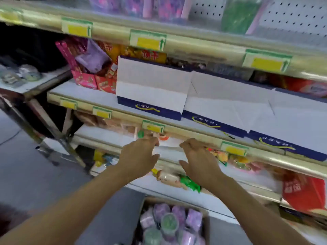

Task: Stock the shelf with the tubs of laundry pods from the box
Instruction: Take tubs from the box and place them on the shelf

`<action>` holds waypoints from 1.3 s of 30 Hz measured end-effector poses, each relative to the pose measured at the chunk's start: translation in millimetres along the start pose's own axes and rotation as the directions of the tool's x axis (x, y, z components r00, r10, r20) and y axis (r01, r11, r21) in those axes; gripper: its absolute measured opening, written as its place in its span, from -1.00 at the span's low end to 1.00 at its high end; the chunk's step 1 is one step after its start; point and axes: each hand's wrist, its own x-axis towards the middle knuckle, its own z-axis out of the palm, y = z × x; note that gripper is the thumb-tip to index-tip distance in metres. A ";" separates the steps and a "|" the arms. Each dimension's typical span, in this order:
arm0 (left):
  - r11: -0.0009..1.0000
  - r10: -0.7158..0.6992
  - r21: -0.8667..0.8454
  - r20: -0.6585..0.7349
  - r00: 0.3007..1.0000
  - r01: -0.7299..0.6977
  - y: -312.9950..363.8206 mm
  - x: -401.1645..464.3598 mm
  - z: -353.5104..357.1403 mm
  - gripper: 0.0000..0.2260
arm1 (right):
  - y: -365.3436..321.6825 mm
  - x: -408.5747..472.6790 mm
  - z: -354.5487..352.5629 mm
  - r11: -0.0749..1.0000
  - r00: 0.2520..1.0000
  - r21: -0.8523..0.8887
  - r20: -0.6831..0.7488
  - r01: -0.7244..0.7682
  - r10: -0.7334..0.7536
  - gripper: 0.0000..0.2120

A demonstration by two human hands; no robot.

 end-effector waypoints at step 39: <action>0.645 -0.592 -0.062 0.590 0.549 0.762 -150.5 -84.0 640.9 -0.65 | 142.4 -103.1 625.0 0.748 0.706 0.199 0.544 -0.634 0.454 -0.55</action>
